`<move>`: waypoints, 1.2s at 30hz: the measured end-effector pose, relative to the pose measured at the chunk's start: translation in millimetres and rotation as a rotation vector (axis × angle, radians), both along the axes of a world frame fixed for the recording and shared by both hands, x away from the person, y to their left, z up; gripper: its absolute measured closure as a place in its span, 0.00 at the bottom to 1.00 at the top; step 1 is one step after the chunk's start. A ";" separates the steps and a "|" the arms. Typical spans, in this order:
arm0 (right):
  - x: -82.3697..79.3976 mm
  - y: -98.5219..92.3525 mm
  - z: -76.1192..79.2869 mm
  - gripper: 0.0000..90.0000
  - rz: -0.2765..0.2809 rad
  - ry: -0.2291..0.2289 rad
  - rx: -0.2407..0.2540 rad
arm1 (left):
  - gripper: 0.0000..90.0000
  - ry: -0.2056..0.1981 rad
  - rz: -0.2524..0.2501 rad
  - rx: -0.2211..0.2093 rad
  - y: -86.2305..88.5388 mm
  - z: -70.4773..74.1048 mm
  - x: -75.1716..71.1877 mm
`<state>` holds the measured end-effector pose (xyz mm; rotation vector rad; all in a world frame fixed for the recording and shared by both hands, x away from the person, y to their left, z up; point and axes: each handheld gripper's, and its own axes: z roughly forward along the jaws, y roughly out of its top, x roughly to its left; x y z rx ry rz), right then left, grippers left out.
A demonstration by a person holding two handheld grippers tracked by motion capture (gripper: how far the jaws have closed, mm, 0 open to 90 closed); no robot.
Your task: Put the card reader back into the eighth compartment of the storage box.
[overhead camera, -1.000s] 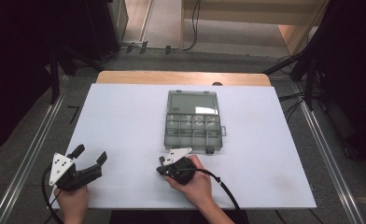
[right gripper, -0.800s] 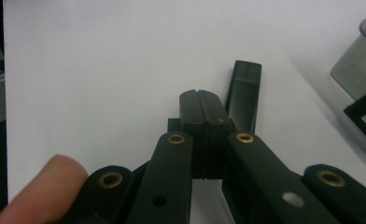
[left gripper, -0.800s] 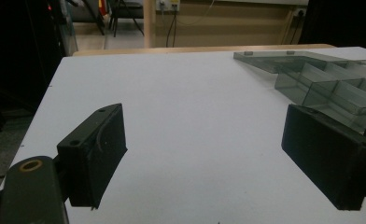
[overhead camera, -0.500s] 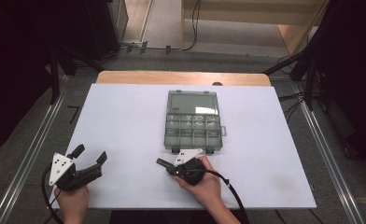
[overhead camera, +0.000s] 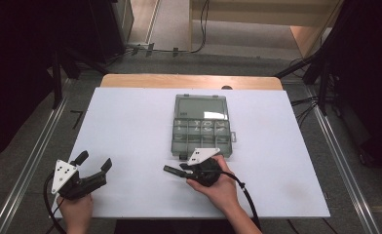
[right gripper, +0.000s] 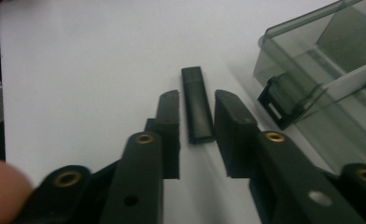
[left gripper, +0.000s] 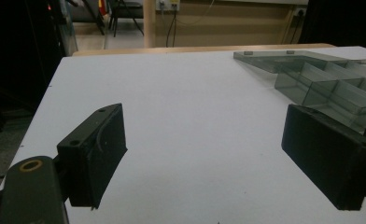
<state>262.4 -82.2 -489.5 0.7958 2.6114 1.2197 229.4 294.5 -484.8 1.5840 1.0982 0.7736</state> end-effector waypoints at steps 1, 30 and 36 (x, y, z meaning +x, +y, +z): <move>1.9 1.2 1.6 0.66 0.002 0.005 0.002 | 0.16 -0.001 -0.001 -0.002 0.1 -0.1 0.1; 23.8 41.7 -7.1 0.78 0.060 0.086 -0.214 | 0.16 0.002 -0.002 -0.007 1.0 0.1 0.4; 24.5 41.6 -8.6 0.77 0.058 0.095 -0.212 | 0.16 0.001 -0.001 -0.006 0.4 -0.1 0.4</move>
